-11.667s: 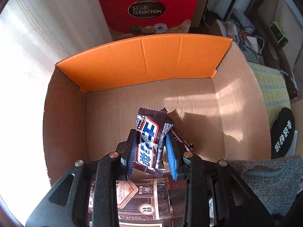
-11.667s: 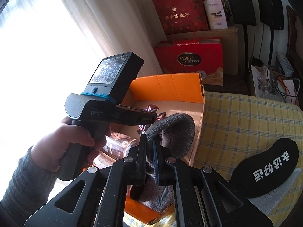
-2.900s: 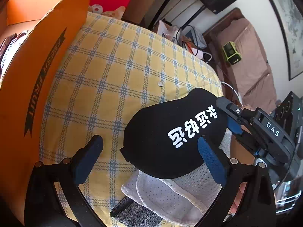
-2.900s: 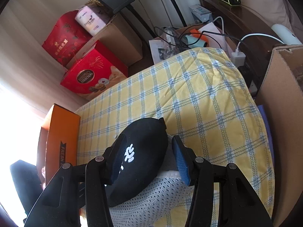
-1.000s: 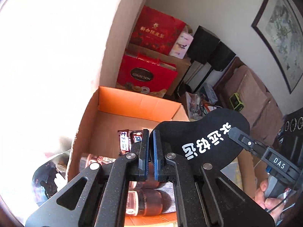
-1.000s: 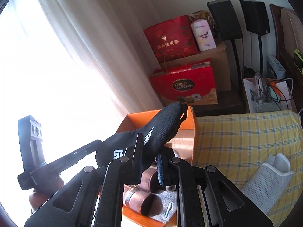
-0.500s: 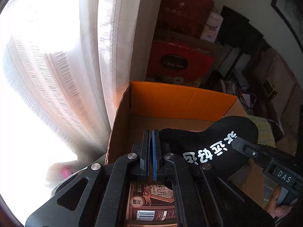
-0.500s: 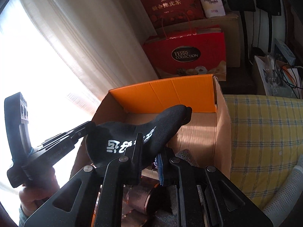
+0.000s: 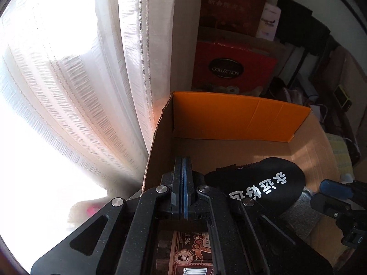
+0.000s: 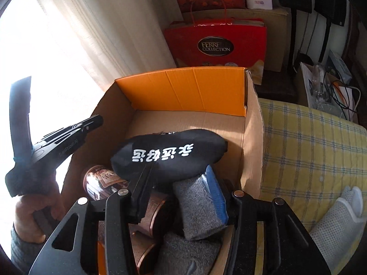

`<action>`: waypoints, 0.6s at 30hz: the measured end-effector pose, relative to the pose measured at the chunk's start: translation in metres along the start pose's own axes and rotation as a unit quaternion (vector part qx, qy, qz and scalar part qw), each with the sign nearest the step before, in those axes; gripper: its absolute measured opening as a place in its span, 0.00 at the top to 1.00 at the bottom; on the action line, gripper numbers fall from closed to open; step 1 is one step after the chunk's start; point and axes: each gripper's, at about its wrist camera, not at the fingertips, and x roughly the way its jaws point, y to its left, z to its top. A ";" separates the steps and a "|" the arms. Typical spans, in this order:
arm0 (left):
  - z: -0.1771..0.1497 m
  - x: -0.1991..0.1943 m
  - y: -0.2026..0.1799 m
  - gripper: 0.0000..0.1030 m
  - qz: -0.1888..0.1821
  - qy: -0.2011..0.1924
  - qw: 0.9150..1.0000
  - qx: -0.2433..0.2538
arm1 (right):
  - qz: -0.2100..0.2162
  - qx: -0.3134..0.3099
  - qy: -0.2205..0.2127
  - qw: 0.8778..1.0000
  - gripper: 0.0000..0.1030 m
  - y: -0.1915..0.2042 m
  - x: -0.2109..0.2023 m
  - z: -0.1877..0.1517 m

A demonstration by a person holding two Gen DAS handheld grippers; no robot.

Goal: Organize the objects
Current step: 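Carry the black eye mask into the orange box and open the right gripper, then move both grippers back over the white mesh garment on the bed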

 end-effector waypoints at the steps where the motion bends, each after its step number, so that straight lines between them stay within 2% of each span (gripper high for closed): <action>1: -0.002 -0.003 -0.002 1.00 -0.006 0.002 1.000 0.003 | 0.001 -0.005 -0.004 1.000 0.53 0.002 -0.006 -0.001; 3: -0.005 -0.011 -0.008 0.93 -0.016 0.006 1.000 0.010 | 0.003 -0.014 -0.011 1.000 0.52 0.005 -0.021 -0.003; 4: -0.008 -0.016 -0.011 0.81 -0.021 0.008 1.000 0.013 | 0.004 -0.017 -0.016 1.000 0.50 0.006 -0.028 -0.005; 5: -0.010 -0.021 -0.013 0.64 -0.029 0.009 0.999 0.015 | 0.004 -0.020 -0.020 1.000 0.47 0.007 -0.035 -0.007; 8: -0.016 -0.038 -0.020 0.39 -0.060 0.006 0.998 0.014 | 0.000 -0.024 -0.029 0.999 0.40 0.007 -0.054 -0.011; 14: -0.026 -0.064 -0.035 0.26 -0.088 0.008 0.996 0.014 | -0.009 -0.014 -0.040 0.999 0.21 -0.008 -0.080 -0.022; 18: -0.025 -0.076 -0.044 0.26 -0.111 0.004 0.994 -0.004 | -0.019 -0.002 -0.047 0.999 0.17 -0.023 -0.097 -0.033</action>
